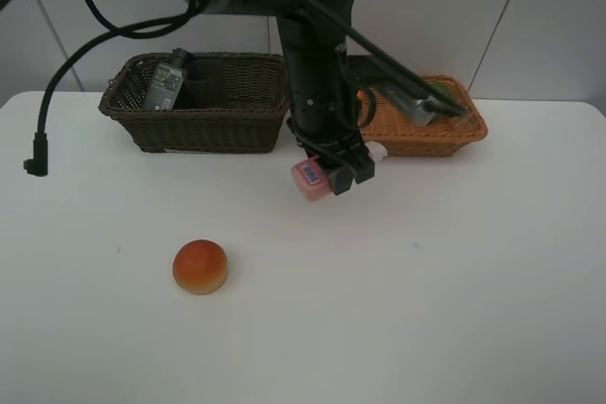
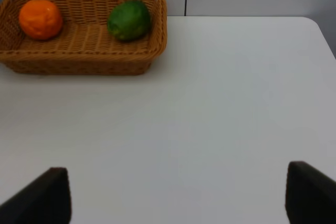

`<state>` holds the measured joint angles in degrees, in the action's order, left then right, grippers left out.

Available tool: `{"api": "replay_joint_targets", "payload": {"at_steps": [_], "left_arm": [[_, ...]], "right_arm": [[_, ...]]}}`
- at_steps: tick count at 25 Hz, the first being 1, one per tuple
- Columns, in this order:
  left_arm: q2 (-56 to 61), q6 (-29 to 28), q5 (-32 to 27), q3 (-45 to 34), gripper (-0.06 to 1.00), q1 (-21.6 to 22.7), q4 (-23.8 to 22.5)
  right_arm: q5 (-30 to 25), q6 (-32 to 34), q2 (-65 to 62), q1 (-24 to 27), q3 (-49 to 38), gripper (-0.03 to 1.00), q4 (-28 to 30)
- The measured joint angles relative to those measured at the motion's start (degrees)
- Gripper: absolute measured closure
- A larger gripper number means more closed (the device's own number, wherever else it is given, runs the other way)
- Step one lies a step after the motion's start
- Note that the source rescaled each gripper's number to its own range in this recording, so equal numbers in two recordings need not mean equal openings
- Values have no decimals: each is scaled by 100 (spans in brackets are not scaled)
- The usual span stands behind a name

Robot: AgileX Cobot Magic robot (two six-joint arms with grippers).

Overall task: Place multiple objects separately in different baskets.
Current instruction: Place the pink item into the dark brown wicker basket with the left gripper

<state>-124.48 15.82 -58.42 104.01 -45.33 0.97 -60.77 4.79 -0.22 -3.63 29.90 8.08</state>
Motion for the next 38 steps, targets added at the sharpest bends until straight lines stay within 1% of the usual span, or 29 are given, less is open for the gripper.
{"api": "replay_joint_targets", "payload": {"at_steps": [3,5,6,9,11,13,15,17,21,27,31,38], "left_arm": [[35,-107,-232,428,27,75,-9],[35,-310,-361,643,27,156,-97],[35,-519,-414,732,27,213,-142],[35,-1494,-532,926,27,434,-423],[35,-2310,-554,990,27,621,-608],[35,-2953,-570,990,27,795,-764],[35,-3434,-594,990,27,969,-872],[35,-3696,-587,990,27,1132,-948],[35,-3887,-362,990,27,1386,-988],[28,-3905,301,990,27,1624,-1029],[-53,-3910,624,990,27,1732,-1333],[-319,-3910,1145,990,27,1902,-1609]], "right_arm": [[0,0,0,0,0,27,0],[0,0,0,0,0,27,0],[0,0,0,0,0,27,0],[0,0,0,0,0,27,0],[0,0,0,0,0,27,0],[0,0,0,0,0,27,0],[0,0,0,0,0,27,0],[0,0,0,0,0,27,-7],[0,0,0,0,0,27,-7],[0,0,0,0,0,27,-7],[0,0,0,0,0,27,-7],[0,0,0,0,0,27,-7]]}}
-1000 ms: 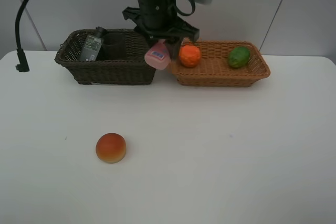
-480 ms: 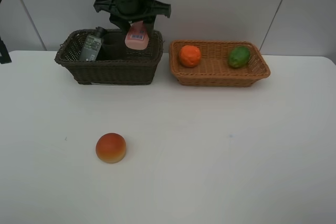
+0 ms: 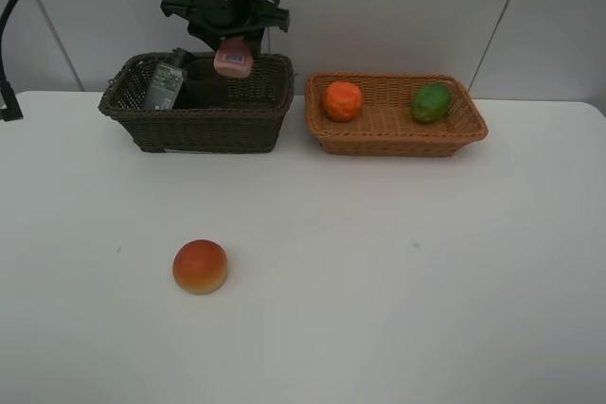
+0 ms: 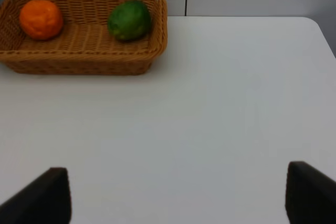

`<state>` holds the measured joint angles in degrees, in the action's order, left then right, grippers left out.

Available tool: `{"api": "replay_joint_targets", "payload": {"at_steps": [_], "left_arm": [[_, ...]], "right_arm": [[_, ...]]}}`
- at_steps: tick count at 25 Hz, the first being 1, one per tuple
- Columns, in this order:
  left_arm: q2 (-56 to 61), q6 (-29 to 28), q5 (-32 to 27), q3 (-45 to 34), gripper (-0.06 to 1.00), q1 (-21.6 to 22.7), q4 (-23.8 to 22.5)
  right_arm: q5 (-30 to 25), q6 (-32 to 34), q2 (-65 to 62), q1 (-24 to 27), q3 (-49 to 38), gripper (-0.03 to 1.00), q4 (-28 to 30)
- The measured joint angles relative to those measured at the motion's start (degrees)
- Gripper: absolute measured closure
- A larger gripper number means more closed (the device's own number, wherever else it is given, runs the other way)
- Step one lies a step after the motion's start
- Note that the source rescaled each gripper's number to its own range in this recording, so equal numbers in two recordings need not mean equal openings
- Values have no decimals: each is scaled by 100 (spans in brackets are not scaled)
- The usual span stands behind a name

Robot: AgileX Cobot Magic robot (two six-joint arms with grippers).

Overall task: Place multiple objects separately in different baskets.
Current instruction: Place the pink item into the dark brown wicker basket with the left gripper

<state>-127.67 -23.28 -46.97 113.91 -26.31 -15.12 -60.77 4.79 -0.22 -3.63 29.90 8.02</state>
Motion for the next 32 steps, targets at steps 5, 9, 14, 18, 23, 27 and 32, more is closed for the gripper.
{"api": "replay_joint_targets", "payload": {"at_steps": [5,9,14,18,23,27,32], "left_arm": [[-268,0,378,0,27,5,4],[-369,0,627,0,27,5,-25],[-447,19,781,0,27,5,-81],[-533,296,793,0,27,5,-108],[-612,465,814,0,27,5,-120],[-612,619,886,0,20,5,-147],[-612,627,1036,0,-5,5,-200]], "right_arm": [[0,0,0,0,0,27,0],[0,0,0,0,0,27,10],[0,0,0,0,0,27,5],[0,0,0,0,0,27,5],[0,0,0,0,0,27,5],[0,0,0,0,0,27,5],[0,0,0,0,0,27,5]]}}
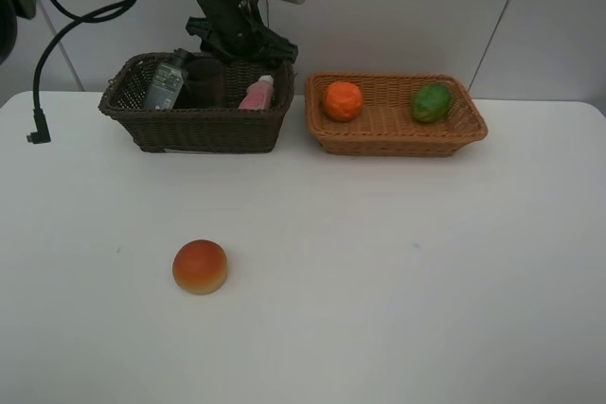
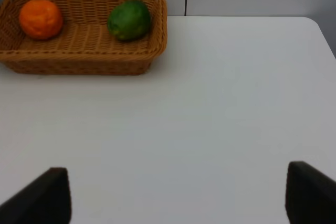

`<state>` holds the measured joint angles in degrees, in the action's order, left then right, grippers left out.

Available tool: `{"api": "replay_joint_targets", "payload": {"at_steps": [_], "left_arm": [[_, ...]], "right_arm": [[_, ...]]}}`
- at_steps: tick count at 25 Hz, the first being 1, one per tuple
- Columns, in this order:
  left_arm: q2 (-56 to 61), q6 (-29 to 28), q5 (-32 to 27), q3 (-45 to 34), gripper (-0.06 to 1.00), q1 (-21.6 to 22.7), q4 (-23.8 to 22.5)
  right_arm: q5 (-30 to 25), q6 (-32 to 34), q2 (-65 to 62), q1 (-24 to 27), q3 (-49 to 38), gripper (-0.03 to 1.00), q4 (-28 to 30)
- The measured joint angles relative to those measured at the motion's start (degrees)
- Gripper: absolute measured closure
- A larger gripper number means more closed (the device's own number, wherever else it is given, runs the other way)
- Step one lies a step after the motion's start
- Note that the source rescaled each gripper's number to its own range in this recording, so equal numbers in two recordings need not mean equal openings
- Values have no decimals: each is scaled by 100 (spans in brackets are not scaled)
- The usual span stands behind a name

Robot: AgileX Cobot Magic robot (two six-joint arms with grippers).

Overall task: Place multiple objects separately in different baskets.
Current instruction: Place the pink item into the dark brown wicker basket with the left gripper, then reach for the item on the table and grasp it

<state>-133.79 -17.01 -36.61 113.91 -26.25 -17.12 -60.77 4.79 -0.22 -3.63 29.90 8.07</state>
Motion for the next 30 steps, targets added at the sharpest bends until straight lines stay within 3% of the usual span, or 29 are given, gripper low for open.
{"api": "replay_joint_targets", "payload": {"at_steps": [20,30], "left_arm": [[68,0,-39,0,-5,0,-32],[557,69,-1423,0,-5,-62,-26]], "right_arm": [[0,0,0,0,0,27,0],[0,0,0,0,0,27,0]]}}
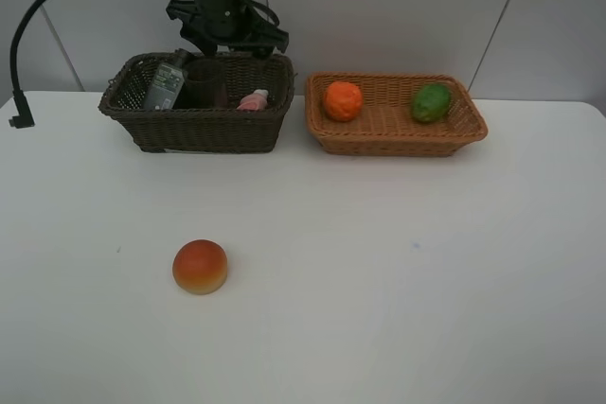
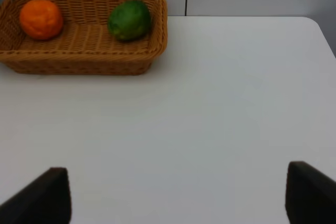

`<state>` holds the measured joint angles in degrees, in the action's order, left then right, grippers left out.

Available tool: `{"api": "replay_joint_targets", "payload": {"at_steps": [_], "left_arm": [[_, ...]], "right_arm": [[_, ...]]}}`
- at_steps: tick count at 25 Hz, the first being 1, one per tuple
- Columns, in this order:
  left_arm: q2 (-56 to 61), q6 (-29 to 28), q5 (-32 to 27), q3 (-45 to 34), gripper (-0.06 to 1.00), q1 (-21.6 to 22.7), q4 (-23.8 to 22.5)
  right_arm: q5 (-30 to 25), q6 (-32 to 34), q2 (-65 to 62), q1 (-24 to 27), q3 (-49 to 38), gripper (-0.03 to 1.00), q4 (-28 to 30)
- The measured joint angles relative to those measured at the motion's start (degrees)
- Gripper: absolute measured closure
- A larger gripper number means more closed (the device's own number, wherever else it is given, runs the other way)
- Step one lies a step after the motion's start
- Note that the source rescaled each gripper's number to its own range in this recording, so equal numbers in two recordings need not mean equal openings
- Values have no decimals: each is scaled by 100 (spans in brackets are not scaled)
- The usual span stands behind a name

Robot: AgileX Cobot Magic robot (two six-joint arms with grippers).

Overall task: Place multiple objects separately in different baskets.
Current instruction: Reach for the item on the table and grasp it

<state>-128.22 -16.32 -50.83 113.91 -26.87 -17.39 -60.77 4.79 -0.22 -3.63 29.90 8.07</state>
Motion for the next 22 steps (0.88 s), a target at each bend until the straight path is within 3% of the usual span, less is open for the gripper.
{"api": "replay_joint_targets", "payload": {"at_steps": [7,13,22], "left_arm": [[174,537,-841,0,-5,-45,111],[655,1254,-1312,-159,-5,-346,239],[2214,3192,-1338,-1987,-5,-665,832]], "right_arm": [[0,0,0,0,0,27,0],[0,0,0,0,0,27,0],[0,0,0,0,0,28,0]]}}
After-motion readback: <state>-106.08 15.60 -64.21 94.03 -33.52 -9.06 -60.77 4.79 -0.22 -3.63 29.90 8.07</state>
